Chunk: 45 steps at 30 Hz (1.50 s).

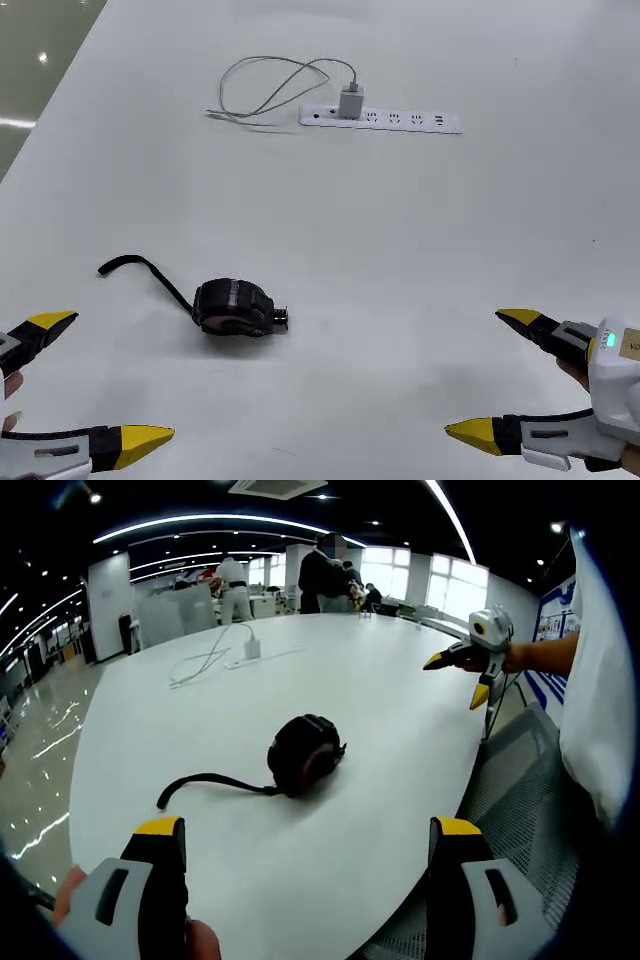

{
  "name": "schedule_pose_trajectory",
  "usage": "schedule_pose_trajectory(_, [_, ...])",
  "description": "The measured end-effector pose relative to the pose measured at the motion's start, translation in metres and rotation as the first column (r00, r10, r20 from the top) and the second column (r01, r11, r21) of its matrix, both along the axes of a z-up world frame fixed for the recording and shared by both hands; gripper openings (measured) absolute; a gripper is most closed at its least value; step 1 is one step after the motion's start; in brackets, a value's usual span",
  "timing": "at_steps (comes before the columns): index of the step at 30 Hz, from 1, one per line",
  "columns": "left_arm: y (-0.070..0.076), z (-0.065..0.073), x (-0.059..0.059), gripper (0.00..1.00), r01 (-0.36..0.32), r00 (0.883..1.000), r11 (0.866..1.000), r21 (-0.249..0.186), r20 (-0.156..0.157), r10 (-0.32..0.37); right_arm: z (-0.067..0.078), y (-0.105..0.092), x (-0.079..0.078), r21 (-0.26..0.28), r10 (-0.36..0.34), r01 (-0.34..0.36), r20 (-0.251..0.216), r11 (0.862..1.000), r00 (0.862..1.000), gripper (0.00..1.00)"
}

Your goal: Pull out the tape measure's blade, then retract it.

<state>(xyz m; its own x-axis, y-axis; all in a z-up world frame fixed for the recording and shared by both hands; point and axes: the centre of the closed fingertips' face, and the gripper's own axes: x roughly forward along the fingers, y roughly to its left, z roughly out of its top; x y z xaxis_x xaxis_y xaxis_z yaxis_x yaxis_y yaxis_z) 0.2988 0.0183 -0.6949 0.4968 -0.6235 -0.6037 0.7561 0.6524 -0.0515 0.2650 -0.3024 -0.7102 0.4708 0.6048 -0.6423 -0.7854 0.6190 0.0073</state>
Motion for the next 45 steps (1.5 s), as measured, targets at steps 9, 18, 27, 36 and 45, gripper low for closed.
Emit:
schedule_pose_trajectory(9, [-0.002, 0.001, -0.002, 0.99, 0.006, 1.0, 1.0, -0.019, -0.006, -0.006, -0.001, 0.0, 0.0, 0.001, -0.005, 0.005, -0.003, 1.0, 1.0, 0.85])
schedule_pose_trajectory(18, [-0.005, 0.004, 0.0, 0.99, 0.019, 1.0, 1.0, -0.01, 0.016, -0.019, 0.002, -0.004, 0.001, -0.001, -0.016, 0.016, 0.005, 1.0, 1.0, 0.85])
schedule_pose_trajectory(27, [-0.003, 0.005, 0.002, 0.99, 0.016, 1.0, 1.0, -0.009, 0.021, -0.016, 0.0, -0.008, -0.001, -0.009, -0.019, 0.019, 0.0, 1.0, 1.0, 0.87])
schedule_pose_trajectory(36, [-0.001, 0.003, 0.002, 0.99, 0.017, 1.0, 1.0, -0.003, 0.017, -0.017, 0.0, -0.011, -0.001, -0.013, -0.018, 0.018, -0.004, 1.0, 1.0, 0.91])
schedule_pose_trajectory(45, [-0.001, 0.002, 0.001, 0.99, 0.017, 1.0, 1.0, -0.005, 0.008, -0.017, 0.001, -0.013, -0.001, -0.011, -0.018, 0.018, -0.003, 1.0, 1.0, 0.97])
